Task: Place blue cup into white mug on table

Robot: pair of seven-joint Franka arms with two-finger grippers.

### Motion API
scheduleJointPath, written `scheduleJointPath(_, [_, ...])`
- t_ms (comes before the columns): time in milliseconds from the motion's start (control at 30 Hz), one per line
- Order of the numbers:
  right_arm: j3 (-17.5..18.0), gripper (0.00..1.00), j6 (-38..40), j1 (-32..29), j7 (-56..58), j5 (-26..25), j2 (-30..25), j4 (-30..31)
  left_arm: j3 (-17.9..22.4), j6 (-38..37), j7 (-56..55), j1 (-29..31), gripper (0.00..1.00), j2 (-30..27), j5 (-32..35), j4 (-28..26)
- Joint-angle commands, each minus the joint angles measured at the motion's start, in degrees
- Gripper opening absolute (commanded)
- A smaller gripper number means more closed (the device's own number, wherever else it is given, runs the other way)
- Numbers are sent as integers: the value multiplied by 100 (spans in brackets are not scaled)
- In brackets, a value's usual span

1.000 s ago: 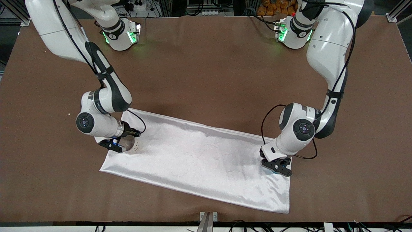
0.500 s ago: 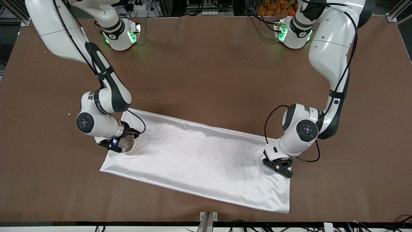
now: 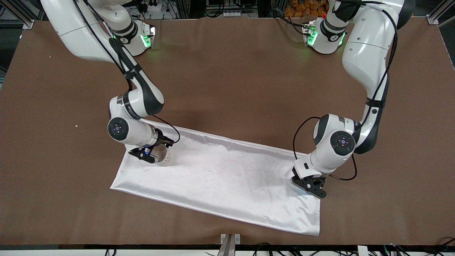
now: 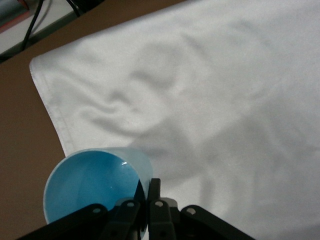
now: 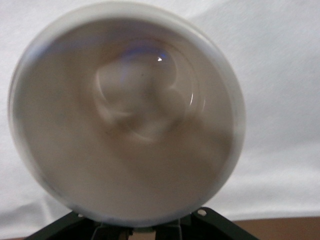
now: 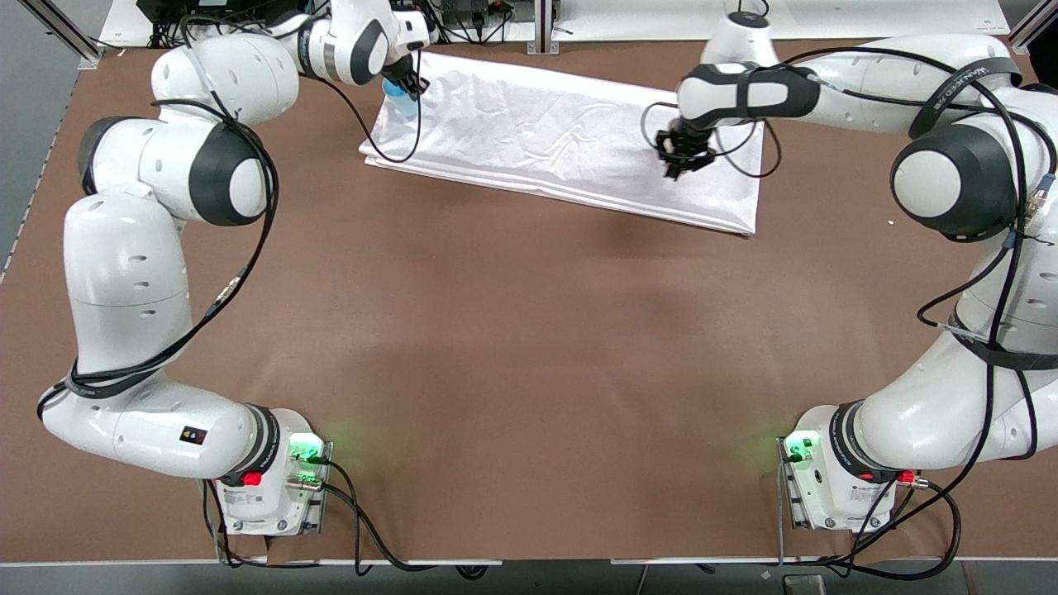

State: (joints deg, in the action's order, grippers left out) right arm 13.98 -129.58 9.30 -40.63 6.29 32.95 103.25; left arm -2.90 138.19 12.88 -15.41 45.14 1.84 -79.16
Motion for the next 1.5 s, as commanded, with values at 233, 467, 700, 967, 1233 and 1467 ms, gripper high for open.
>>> scheduleJointPath(233, [772, 0, 91, 397, -1877, -768, -132, -173, 0, -1206, -268, 30, 0, -1147, 97, -126])
scheduleJointPath(467, [1230, 0, 91, 661, -2879, -1314, -87, -164, -9, -2199, -768, 56, 0, -1850, 97, -170])
scheduleJointPath(700, [1318, 0, 29, 1056, -3372, -1429, 18, -173, -44, -3166, -1261, 47, 0, -2606, 97, -336])
scheduleJointPath(967, [1353, 0, -84, 1540, -3724, -1692, 167, -191, -70, -3396, -1710, 39, 0, -3801, 44, -1531])
scheduleJointPath(1233, [1344, 0, -691, 2006, -4365, -1990, 536, -261, -70, -3422, -1719, 56, 0, -4760, 35, -2472])
scheduleJointPath(1467, [1344, 0, -814, 2199, -5112, -2659, 844, -349, -61, -3536, -1762, 74, 0, -4822, 26, -2560])
